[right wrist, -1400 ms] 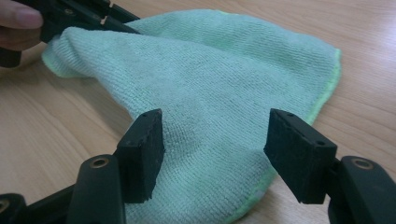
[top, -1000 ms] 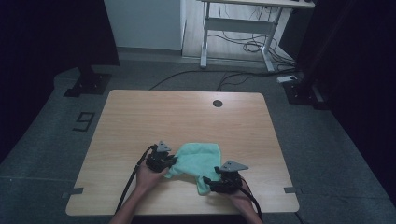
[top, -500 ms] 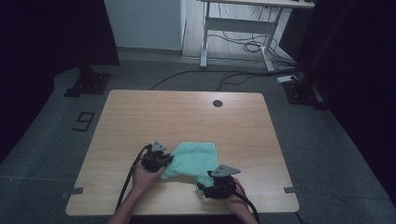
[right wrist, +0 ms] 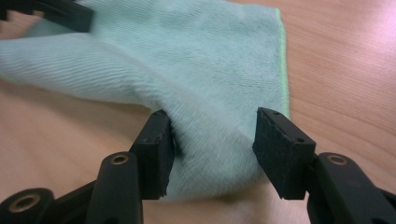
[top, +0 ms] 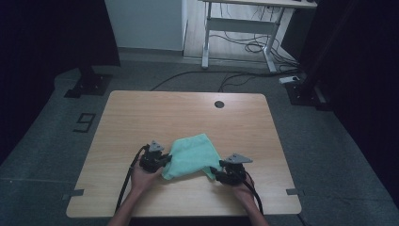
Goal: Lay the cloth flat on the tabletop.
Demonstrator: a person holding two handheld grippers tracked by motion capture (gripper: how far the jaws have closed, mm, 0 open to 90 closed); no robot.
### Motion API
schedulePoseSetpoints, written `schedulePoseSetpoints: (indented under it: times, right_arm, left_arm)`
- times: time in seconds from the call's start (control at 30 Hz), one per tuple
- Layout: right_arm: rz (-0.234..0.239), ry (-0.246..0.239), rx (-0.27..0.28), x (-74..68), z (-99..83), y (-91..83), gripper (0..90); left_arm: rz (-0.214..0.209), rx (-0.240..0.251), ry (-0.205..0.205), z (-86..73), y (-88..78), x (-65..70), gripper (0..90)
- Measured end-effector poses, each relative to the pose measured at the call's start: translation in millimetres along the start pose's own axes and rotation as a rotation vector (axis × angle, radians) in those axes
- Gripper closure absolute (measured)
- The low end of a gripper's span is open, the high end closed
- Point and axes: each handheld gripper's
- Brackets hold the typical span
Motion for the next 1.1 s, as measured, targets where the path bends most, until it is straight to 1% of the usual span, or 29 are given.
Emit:
schedulePoseSetpoints:
  times: [0.07, 0.1, 0.13, 0.17, 0.2, 0.23, 0.3, 0.33, 0.37, 0.4, 0.43, 0.53, 0.57, 0.6, 0.63, 0.67, 0.77, 0.8, 0.87, 0.9, 1.0, 1.1]
  right_arm:
    - [0.026, -0.011, 0.016, -4.8, -2.6, -11.1, 50.9]
    - [0.026, -0.011, 0.016, -4.8, -2.6, -11.1, 50.9]
    - [0.058, -0.036, 0.020, -8.5, -5.7, -21.7, 53.4]
    - [0.058, -0.036, 0.020, -8.5, -5.7, -21.7, 53.4]
    - [0.094, -0.048, 0.021, -10.7, -8.9, -29.6, 55.5]
    - [0.094, -0.048, 0.021, -10.7, -8.9, -29.6, 55.5]
    - [0.131, -0.041, 0.031, -12.5, -10.5, -32.0, 57.1]
    - [0.147, -0.040, 0.029, -13.5, -10.3, -30.5, 57.2]
    - [0.161, -0.055, 0.018, -16.9, -11.0, -24.8, 56.9]
    - [0.161, -0.055, 0.018, -16.9, -11.0, -24.8, 56.9]
    - [0.145, -0.070, 0.000, -18.8, -12.2, -17.7, 55.0]
    - [0.136, -0.060, -0.004, -17.7, -12.1, -10.7, 54.0]
    - [0.129, -0.058, -0.008, -16.8, -11.9, -7.0, 53.0]
    - [0.108, -0.066, -0.021, -15.4, -11.8, 0.2, 52.5]
    - [0.108, -0.066, -0.021, -15.4, -11.8, 0.2, 52.5]
    - [0.096, -0.072, -0.037, -14.0, -11.6, 5.9, 52.4]
    - [0.083, -0.077, -0.038, -12.9, -10.2, 8.0, 54.1]
    - [0.071, -0.065, -0.056, -11.8, -9.2, 11.1, 57.0]
    - [0.054, -0.084, -0.060, -11.8, -8.3, 13.2, 61.3]
    - [0.054, -0.084, -0.060, -11.8, -8.3, 13.2, 61.3]
    - [0.026, -0.125, -0.064, -12.5, -7.9, 14.1, 68.9]
    - [0.022, -0.134, -0.066, -10.1, -7.7, 13.4, 78.3]
  left_arm:
    - [0.002, 0.004, -0.003, 0.0, -1.1, -0.1, 84.3]
    - [0.002, 0.004, -0.003, 0.0, -1.1, -0.1, 84.3]
    - [0.002, 0.010, -0.003, 0.0, -2.8, -0.1, 84.3]
    - [0.002, 0.010, -0.003, 0.0, -2.8, -0.1, 84.4]
    - [0.003, 0.012, -0.005, 0.1, -3.8, -0.5, 84.3]
    - [0.003, 0.012, -0.005, 0.1, -3.8, -0.5, 84.3]
    - [0.003, 0.013, -0.008, 0.1, -3.9, -0.8, 84.3]
    - [0.002, 0.013, -0.009, 0.0, -3.8, -0.8, 84.3]
    - [0.002, 0.012, -0.008, -0.1, -3.3, -0.8, 84.3]
    - [0.002, 0.012, -0.008, -0.1, -3.3, -0.8, 84.3]
    - [0.001, 0.010, -0.009, -0.3, -2.7, -1.3, 84.3]
    - [-0.001, 0.008, -0.011, -0.5, -1.8, -1.4, 84.3]
    - [-0.001, 0.006, -0.010, -0.6, -1.4, -1.5, 84.3]
    - [0.000, 0.004, -0.012, -1.0, -0.6, -1.6, 84.3]
    - [0.000, 0.004, -0.012, -1.0, -0.6, -1.6, 84.3]
    - [0.000, 0.004, -0.014, -1.0, -0.3, -2.0, 84.3]
    - [-0.001, 0.004, -0.016, -1.1, 0.1, -2.6, 84.3]
    - [0.000, 0.001, -0.013, -1.2, 0.5, -3.0, 84.3]
    - [0.001, -0.002, -0.014, -1.4, 1.1, -3.0, 84.3]
    - [0.001, -0.002, -0.014, -1.4, 1.1, -3.0, 84.3]
    - [0.002, -0.004, -0.015, -1.6, 1.1, -3.3, 84.2]
    - [0.003, -0.007, -0.015, -1.8, 1.7, -3.7, 84.3]
Point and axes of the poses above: each handheld gripper's, and its own axes: y roughly forward along the jaws, z roughly out of its top, x roughly to its right, and after that the axes turned 8 degrees about x, right-handed
